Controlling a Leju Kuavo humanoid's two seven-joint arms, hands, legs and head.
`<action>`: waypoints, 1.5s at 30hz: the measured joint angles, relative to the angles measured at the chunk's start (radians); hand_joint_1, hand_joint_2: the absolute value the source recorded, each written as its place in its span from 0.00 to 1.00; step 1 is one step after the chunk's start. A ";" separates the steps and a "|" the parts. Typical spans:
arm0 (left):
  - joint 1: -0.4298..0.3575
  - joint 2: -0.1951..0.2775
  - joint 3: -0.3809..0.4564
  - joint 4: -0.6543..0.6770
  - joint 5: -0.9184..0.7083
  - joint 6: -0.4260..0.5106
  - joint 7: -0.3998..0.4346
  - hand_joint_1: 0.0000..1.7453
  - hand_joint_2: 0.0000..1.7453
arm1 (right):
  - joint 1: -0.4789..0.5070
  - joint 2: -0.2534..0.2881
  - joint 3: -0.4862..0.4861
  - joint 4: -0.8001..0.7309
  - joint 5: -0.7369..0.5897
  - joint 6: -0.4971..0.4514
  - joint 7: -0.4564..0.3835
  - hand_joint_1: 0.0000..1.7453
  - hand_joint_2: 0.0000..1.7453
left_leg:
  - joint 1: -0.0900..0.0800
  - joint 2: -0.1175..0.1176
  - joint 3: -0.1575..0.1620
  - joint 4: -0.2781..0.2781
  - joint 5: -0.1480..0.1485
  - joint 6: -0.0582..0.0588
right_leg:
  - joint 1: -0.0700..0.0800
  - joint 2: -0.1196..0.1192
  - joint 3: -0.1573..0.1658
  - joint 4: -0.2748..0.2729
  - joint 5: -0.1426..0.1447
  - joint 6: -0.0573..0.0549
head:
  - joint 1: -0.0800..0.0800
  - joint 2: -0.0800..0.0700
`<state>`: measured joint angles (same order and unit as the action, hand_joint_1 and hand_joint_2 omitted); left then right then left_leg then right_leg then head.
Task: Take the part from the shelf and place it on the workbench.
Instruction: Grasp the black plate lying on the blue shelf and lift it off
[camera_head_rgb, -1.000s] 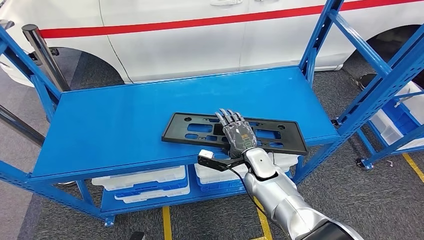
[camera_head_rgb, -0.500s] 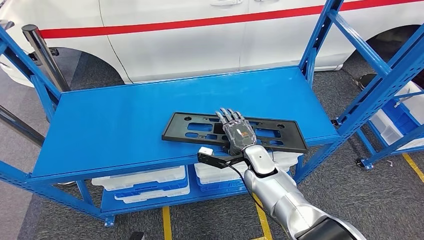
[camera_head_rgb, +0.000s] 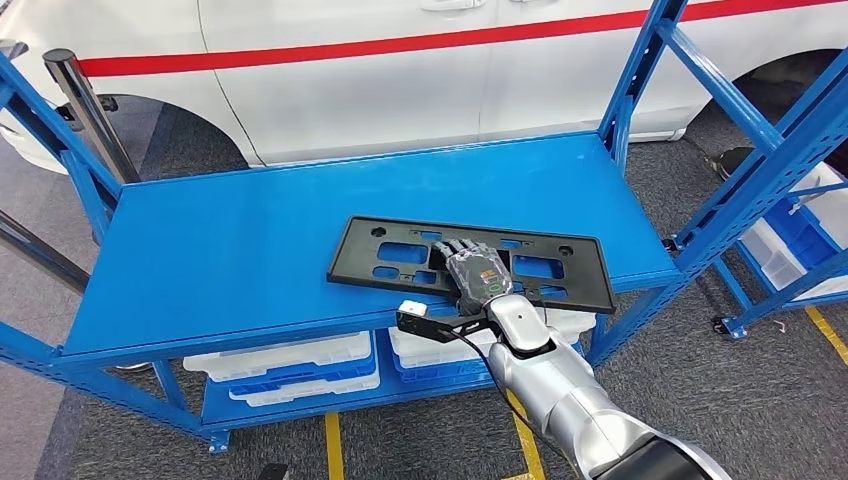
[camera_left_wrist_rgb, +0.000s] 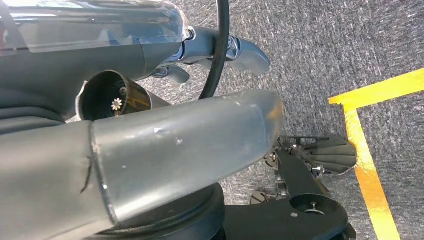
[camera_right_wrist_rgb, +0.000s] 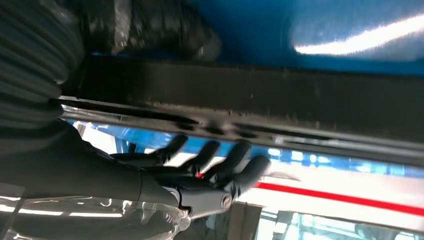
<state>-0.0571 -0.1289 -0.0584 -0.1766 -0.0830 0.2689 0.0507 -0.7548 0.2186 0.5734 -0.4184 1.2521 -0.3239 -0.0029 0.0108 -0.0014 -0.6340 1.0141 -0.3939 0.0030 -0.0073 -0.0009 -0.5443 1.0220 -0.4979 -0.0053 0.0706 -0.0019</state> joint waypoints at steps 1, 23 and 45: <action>0.000 0.000 0.000 0.000 0.000 0.000 0.000 0.00 0.00 | 0.002 0.000 0.000 0.001 0.000 0.000 0.000 1.00 1.00 | 0.000 0.000 0.000 0.000 0.000 0.000 | 0.000 0.000 0.000 0.000 0.000 0.000 | 0.000 0.000; 0.000 0.001 0.016 0.000 -0.027 0.026 -0.054 0.00 1.00 | -0.009 -0.002 0.006 0.007 -0.014 -0.014 -0.016 1.00 1.00 | 0.000 0.000 0.000 0.000 -0.001 0.000 | 0.000 0.000 0.000 -0.001 0.000 0.001 | 0.000 0.000; 0.001 0.001 0.016 0.000 -0.047 0.050 -0.045 0.00 1.00 | 0.024 -0.015 0.014 0.003 -0.003 -0.143 -0.034 1.00 1.00 | 0.000 0.000 -0.001 0.000 -0.002 0.001 | 0.000 0.000 0.001 -0.003 0.000 0.001 | 0.000 0.000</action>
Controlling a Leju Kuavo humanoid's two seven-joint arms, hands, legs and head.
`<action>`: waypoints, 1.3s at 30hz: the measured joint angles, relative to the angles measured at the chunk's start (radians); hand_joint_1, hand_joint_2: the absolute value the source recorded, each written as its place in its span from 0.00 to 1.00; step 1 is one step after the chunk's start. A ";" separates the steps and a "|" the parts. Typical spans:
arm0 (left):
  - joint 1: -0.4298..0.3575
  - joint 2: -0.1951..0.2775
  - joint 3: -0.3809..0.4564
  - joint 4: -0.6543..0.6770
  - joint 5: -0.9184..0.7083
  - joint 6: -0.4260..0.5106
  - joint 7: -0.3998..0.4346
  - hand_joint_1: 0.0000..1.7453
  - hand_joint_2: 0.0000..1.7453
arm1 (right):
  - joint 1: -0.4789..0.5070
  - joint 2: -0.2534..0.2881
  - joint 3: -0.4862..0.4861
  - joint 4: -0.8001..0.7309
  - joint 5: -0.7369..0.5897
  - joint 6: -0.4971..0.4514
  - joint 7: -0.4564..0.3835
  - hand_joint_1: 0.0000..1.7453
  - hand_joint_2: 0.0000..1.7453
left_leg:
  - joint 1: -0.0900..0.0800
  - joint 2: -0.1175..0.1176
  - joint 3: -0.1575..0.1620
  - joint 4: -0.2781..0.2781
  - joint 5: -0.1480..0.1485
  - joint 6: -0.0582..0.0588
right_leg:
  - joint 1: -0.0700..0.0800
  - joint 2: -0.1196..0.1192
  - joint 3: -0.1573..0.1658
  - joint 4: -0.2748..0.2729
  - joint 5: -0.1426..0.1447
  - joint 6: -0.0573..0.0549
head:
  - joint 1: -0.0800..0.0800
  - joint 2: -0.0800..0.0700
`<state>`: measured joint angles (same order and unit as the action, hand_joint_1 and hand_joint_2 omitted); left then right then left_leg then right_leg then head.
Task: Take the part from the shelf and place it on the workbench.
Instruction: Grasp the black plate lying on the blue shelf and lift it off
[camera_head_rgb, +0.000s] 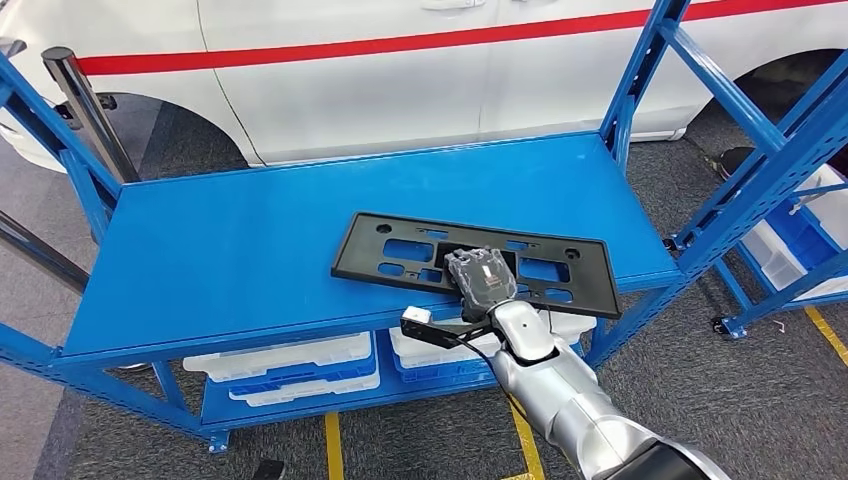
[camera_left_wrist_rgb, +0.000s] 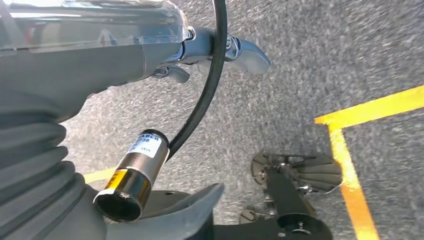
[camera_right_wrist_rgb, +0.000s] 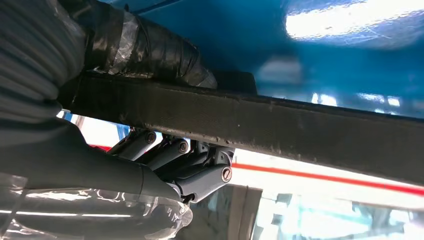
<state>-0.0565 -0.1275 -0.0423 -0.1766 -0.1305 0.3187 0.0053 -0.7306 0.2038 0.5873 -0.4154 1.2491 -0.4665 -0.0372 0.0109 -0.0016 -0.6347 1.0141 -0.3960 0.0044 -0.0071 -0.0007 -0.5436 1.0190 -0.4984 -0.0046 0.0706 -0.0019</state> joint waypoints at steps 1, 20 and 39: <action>0.000 0.000 0.000 0.000 -0.002 -0.004 0.005 0.00 1.00 | 0.006 -0.001 0.000 -0.001 0.003 -0.020 -0.003 1.00 1.00 | 0.000 0.000 0.000 0.000 0.000 0.000 | 0.000 0.000 0.000 0.000 0.000 0.000 | 0.000 0.000; -0.001 0.000 0.000 0.000 -0.040 -0.022 0.000 0.00 1.00 | 0.056 -0.065 0.113 -0.188 0.310 -0.213 0.164 1.00 1.00 | 0.000 0.000 -0.003 0.000 -0.001 0.000 | 0.000 0.000 -0.003 0.000 0.000 0.000 | 0.000 0.000; 0.000 0.000 -0.001 0.000 -0.056 -0.044 -0.004 0.00 1.00 | 0.058 -0.137 0.238 -0.252 0.316 -0.213 0.192 1.00 1.00 | -0.004 -0.001 -0.007 0.011 -0.011 0.024 | -0.007 -0.001 0.002 -0.003 -0.008 0.020 | 0.000 0.000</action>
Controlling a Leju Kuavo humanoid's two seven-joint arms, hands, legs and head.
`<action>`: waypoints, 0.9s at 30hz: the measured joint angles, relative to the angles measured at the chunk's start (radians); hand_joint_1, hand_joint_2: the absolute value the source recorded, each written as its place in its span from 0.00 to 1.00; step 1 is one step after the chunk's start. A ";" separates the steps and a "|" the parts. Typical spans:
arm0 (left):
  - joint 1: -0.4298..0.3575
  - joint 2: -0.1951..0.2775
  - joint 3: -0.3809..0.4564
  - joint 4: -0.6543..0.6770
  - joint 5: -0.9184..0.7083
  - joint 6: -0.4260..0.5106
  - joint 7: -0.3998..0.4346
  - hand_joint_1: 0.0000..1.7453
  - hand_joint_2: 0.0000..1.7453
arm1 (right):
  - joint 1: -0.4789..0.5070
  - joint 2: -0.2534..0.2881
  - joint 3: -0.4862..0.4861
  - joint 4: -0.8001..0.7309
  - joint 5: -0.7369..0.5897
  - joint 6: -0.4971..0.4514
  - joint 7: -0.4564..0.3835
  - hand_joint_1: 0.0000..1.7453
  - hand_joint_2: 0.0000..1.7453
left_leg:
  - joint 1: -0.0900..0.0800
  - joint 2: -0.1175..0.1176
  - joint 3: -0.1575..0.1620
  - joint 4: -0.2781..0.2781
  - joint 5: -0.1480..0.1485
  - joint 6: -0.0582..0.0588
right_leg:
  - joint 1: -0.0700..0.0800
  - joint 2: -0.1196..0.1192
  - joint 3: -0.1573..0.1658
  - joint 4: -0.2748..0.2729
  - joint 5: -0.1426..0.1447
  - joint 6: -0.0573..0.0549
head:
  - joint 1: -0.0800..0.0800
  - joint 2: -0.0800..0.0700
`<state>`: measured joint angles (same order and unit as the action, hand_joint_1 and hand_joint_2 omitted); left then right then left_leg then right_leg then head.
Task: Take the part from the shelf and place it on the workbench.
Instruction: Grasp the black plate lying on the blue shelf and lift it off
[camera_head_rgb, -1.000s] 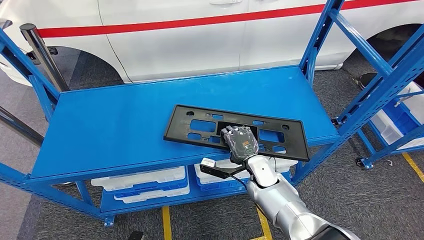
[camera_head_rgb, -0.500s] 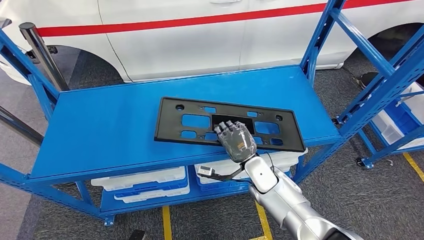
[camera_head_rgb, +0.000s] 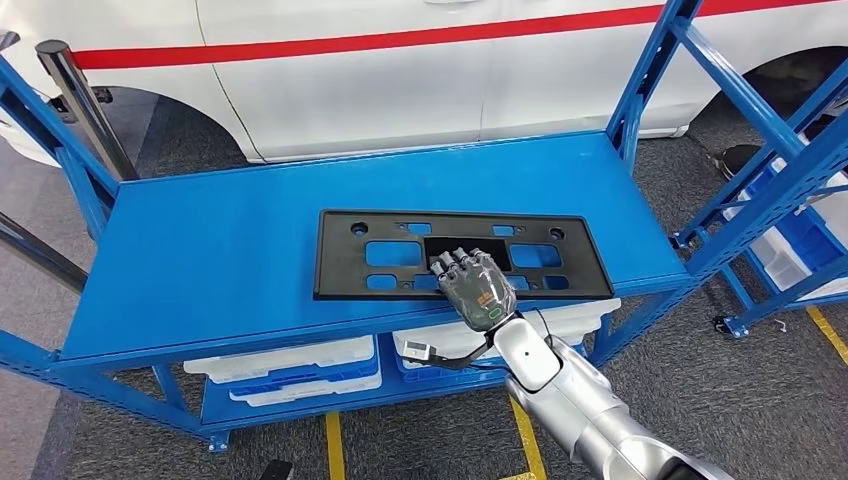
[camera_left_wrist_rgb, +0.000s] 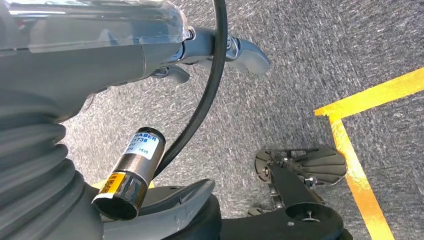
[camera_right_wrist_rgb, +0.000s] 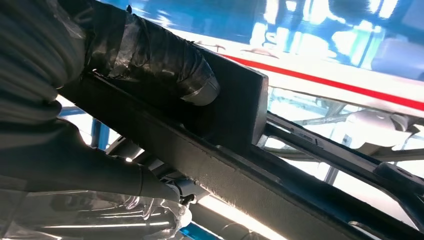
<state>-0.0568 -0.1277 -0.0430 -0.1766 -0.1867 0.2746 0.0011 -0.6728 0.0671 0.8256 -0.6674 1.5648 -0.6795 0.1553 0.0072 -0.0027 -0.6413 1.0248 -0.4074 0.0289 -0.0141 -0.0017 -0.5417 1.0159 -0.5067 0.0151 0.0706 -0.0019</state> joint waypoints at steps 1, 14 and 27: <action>0.000 0.000 0.000 0.000 0.000 0.000 0.000 0.00 1.00 | -0.001 -0.002 0.002 0.000 0.000 0.000 0.000 1.00 1.00 | 0.003 0.001 0.003 -0.006 0.004 0.003 | 0.000 0.000 0.000 0.005 -0.007 0.003 | 0.000 0.000; -0.004 -0.004 -0.001 0.000 -0.002 -0.002 0.003 0.00 1.00 | -0.005 -0.020 0.004 0.014 0.000 0.000 0.005 1.00 1.00 | 0.014 -0.008 -0.014 0.009 0.017 -0.025 | -0.010 0.014 -0.015 0.034 0.004 0.016 | 0.000 0.000; -0.005 -0.003 -0.002 0.000 -0.023 -0.005 0.005 0.00 1.00 | 0.010 -0.022 0.004 -0.002 -0.009 0.000 -0.062 1.00 1.00 | 0.011 -0.003 0.086 0.065 -0.105 -0.028 | 0.006 -0.003 -0.107 0.042 0.077 -0.031 | 0.000 0.000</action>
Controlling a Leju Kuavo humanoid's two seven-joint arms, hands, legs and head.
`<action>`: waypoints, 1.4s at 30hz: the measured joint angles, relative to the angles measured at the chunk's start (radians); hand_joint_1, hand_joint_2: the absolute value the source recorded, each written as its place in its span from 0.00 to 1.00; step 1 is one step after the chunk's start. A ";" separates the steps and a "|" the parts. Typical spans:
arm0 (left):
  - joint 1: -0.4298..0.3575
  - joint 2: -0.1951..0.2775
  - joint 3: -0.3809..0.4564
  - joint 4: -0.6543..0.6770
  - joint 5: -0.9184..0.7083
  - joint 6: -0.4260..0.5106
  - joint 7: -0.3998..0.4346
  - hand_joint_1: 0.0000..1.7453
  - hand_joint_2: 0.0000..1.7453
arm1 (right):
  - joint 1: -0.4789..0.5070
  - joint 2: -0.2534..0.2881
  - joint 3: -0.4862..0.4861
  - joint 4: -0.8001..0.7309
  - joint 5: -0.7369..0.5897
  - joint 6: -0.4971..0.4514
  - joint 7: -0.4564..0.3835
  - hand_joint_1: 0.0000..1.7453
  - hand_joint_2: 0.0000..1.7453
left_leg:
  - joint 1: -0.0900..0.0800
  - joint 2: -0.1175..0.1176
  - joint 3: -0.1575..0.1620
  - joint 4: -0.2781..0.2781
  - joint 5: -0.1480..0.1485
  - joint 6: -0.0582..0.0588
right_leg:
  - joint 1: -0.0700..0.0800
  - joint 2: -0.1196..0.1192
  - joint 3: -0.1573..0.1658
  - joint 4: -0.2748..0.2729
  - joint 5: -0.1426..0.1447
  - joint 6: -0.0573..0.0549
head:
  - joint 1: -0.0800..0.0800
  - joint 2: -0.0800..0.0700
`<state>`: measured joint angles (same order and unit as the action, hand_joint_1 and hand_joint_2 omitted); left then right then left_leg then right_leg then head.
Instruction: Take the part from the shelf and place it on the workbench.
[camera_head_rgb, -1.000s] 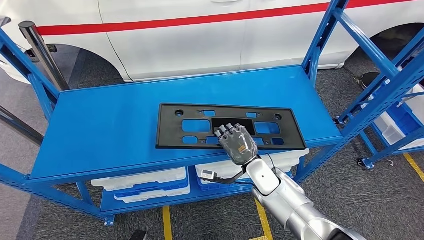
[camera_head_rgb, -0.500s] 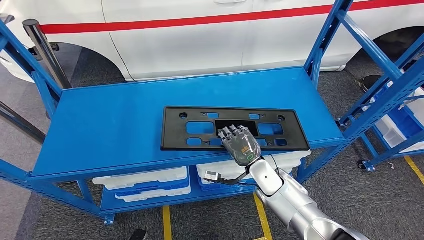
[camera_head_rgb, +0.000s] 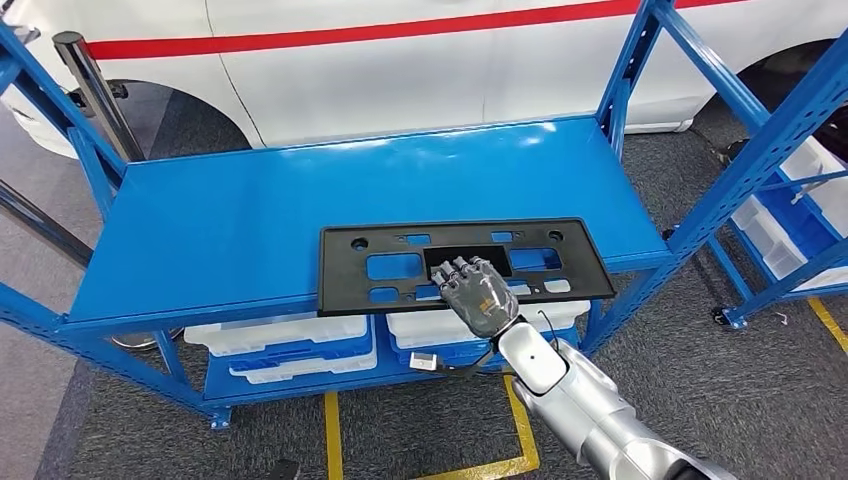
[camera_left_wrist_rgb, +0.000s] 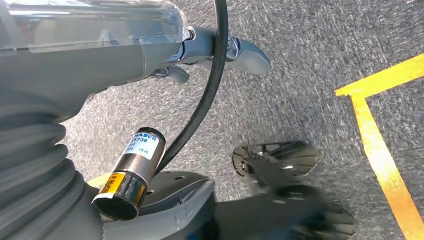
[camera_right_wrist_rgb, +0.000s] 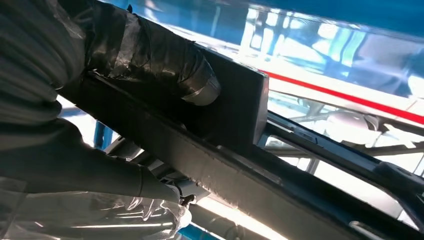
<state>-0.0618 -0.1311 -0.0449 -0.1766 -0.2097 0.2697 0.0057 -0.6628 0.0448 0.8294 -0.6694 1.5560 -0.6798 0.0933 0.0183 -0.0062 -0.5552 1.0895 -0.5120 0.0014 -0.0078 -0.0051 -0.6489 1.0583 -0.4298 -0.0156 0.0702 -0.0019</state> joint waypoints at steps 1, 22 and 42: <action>-0.001 0.000 0.000 0.000 0.000 0.000 0.000 0.00 1.00 | 0.000 0.000 -0.001 -0.002 0.000 0.000 -0.001 1.00 1.00 | -0.004 0.000 0.022 -0.038 0.000 0.003 | 0.000 -0.001 -0.002 0.000 0.006 0.006 | 0.000 0.000; 0.004 0.000 -0.012 0.000 -0.032 -0.001 0.012 0.00 1.00 | 0.044 -0.002 -0.120 -0.084 0.008 0.000 -0.037 1.00 1.00 | -0.006 0.001 -0.139 -0.004 0.061 -0.010 | -0.004 0.004 0.094 -0.046 -0.045 -0.016 | -0.001 0.000; -0.001 0.001 -0.013 0.000 -0.051 0.002 0.030 0.00 1.00 | 0.059 -0.032 -0.096 -0.095 0.008 0.000 0.007 1.00 1.00 | -0.005 0.008 -0.047 -0.075 0.079 0.032 | -0.007 0.002 -0.086 0.261 -0.122 0.045 | 0.000 0.000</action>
<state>-0.0629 -0.1303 -0.0584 -0.1762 -0.2608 0.2722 0.0355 -0.6042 0.0128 0.7336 -0.7648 1.5640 -0.6802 0.1002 0.0137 0.0020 -0.6020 1.0143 -0.4329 0.0336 -0.0143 -0.0033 -0.7350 1.3197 -0.5518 0.0293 0.0702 -0.0019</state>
